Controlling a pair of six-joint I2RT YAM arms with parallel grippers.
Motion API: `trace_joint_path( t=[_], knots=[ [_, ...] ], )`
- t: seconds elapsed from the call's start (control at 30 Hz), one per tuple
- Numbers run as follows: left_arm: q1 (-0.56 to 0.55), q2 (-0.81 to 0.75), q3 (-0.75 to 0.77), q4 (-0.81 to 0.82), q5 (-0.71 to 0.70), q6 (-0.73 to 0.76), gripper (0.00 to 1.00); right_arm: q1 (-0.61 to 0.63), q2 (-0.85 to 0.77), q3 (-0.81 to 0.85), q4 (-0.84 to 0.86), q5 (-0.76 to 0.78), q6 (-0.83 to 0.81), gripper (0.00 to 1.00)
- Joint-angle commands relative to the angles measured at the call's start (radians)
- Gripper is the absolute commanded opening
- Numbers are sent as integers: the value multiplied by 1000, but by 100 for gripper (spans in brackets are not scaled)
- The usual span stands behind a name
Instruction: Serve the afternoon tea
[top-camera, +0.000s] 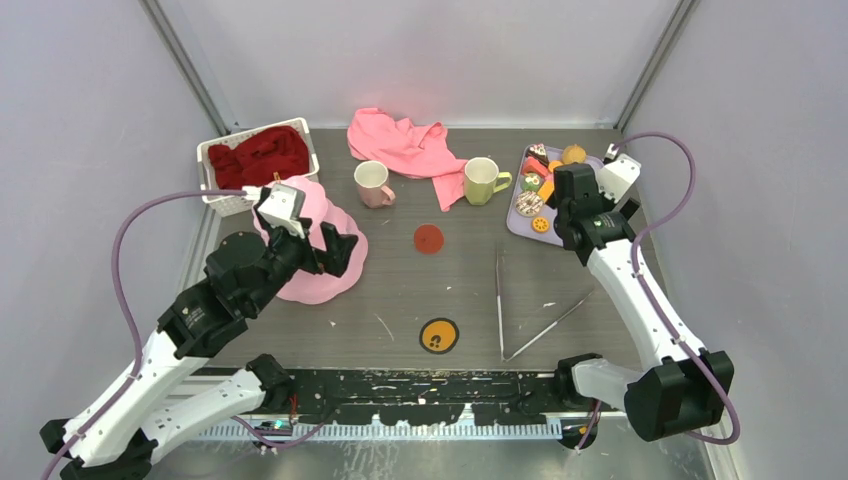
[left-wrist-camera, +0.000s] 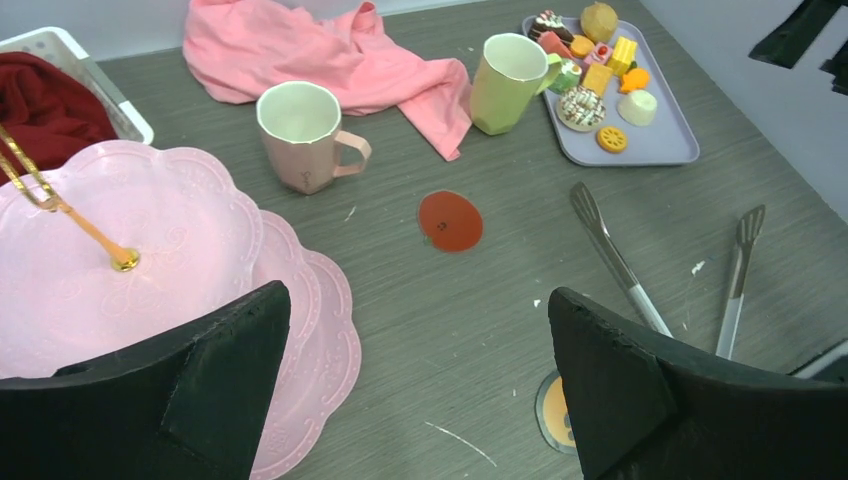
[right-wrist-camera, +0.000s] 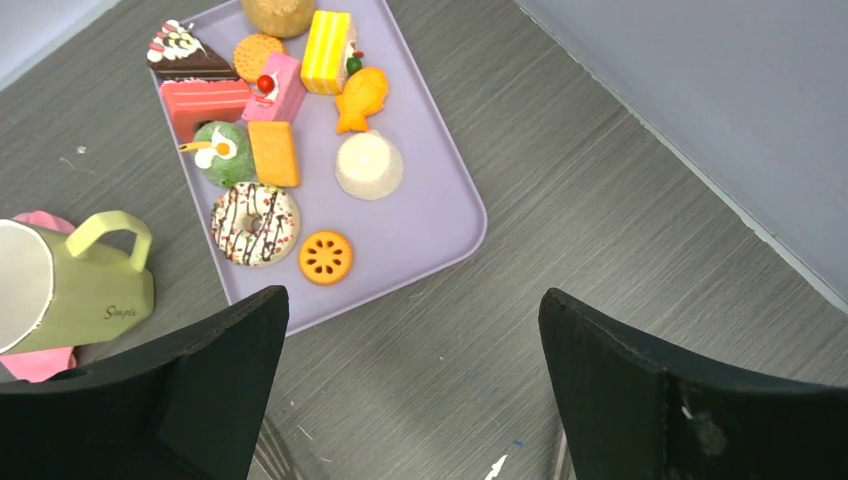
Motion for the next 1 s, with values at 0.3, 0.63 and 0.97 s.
trace_joint_path(
  t=[0.3, 0.63, 0.97],
  knots=[
    [4, -23, -35, 115, 226, 46, 100, 1, -49, -17, 56, -38, 13, 100],
    [-5, 127, -15, 81, 497, -23, 99, 4, -148, -150, 104, -383, -75, 99],
    [-171, 283, -42, 154, 437, -79, 99, 274, -86, -334, 122, -569, 5, 95]
  ],
)
